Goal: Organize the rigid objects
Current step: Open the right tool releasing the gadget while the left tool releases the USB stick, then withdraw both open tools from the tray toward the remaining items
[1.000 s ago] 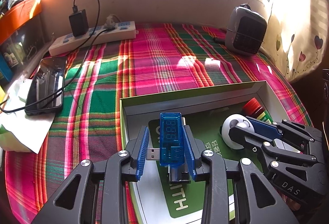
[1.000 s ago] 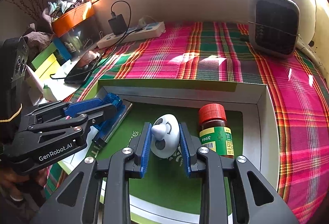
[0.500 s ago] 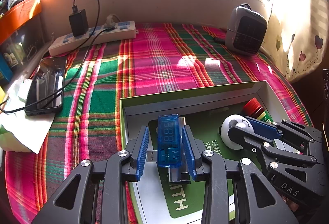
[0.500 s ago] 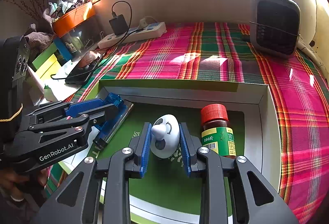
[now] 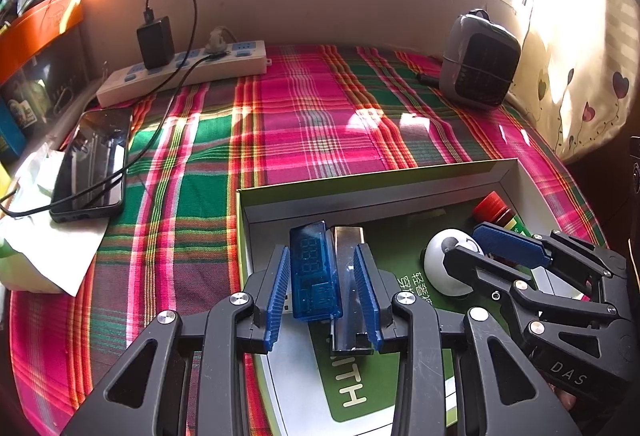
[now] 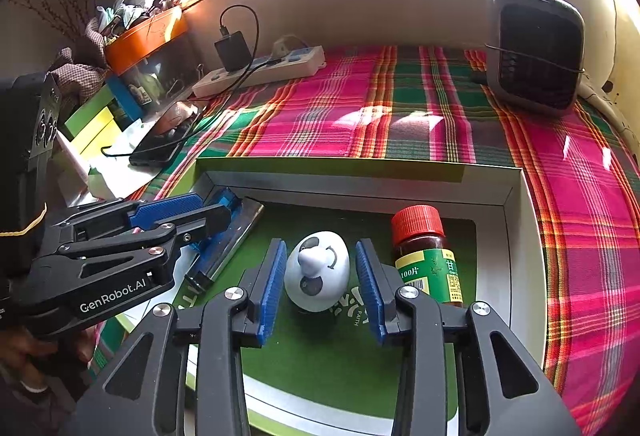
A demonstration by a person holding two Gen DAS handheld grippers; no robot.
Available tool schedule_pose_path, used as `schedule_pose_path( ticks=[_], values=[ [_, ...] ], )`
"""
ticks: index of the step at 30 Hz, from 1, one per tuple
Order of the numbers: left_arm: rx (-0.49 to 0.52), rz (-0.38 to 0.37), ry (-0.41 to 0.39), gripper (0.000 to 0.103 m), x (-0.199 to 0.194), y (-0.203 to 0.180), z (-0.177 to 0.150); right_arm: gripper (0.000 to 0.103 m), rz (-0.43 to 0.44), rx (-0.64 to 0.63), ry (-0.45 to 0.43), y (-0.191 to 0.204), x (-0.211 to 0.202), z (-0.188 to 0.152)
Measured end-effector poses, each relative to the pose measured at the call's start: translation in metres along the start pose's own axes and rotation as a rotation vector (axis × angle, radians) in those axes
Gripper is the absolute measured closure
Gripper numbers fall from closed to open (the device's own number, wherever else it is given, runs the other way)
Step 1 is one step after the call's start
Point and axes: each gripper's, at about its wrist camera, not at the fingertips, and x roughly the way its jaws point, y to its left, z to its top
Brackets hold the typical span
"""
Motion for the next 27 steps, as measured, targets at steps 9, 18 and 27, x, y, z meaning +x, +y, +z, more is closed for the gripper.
schedule_pose_path(
  ticks=[9,18,27],
  values=[
    [-0.001,-0.008,-0.023,0.071,-0.017,-0.004,-0.005,0.062,0.004,0.01,-0.02,0.001,-0.008,-0.001],
    [-0.002,-0.002,-0.047,0.071,-0.039,-0.009,-0.015,0.062,-0.005,0.018,-0.047,0.004,-0.025,-0.006],
    [0.001,0.006,-0.081,0.07,-0.065,-0.017,-0.029,0.062,-0.012,0.017,-0.065,0.009,-0.046,-0.018]
  ],
)
